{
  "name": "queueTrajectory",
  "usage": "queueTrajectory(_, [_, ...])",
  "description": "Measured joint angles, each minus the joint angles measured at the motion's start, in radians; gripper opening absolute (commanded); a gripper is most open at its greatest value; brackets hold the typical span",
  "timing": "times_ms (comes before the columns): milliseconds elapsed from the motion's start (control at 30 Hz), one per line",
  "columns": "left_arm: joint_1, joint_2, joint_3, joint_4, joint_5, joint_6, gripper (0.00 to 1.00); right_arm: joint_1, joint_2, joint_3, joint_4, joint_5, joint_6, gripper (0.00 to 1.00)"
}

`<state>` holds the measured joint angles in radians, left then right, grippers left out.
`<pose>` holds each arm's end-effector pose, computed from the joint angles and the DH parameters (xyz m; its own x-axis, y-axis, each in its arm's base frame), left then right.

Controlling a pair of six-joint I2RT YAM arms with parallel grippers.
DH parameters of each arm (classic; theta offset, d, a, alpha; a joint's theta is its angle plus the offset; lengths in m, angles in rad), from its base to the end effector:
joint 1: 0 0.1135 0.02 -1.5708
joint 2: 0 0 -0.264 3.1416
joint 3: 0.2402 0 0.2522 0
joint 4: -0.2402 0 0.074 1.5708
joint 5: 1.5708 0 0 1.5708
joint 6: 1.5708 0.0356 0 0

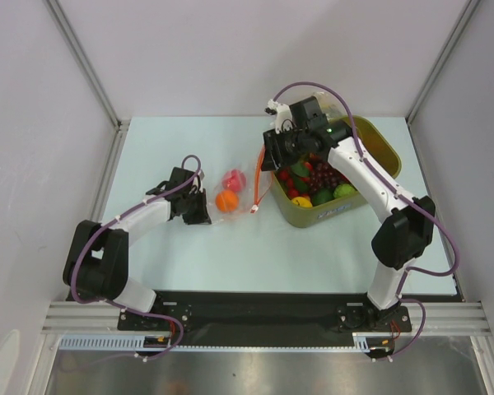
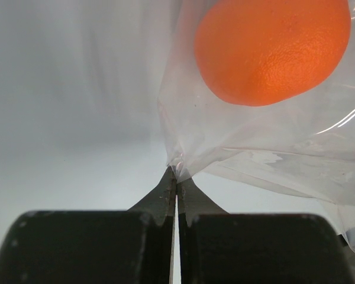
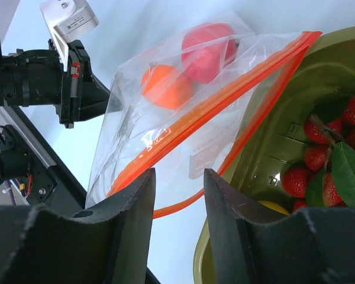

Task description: Open the zip-top bag and remove the fake food

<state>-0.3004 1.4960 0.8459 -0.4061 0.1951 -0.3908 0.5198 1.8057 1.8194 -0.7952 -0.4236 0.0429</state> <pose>0.2704 -0.0910 0.1814 -0.9141 -0.1080 -0.3908 0.0359 0.9385 -0.3435 0.3409 0.2119 0.3586 -0.6410 -0.3218 -0.6968 -0.6792 0.6607 0.3197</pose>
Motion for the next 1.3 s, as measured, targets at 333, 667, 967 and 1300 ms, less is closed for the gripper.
queueTrajectory(333, [0.0, -0.006, -0.008, 0.001, 0.0, 0.0, 0.0, 0.006, 0.0, -0.014, 0.004, -0.008, 0.0, 0.44])
queueTrajectory(667, [0.0, -0.005, -0.008, 0.002, 0.01, 0.012, 0.0, 0.092, 0.038, -0.043, 0.074, -0.063, 0.001, 0.45])
queueTrajectory(967, [0.001, 0.057, 0.0, 0.016, 0.079, 0.063, 0.0, 0.108, 0.138, -0.121, 0.135, -0.089, 0.02, 0.52])
queueTrajectory(1300, [0.001, 0.151, 0.059, 0.024, 0.21, 0.142, 0.0, 0.137, 0.189, -0.133, 0.295, -0.063, 0.066, 0.66])
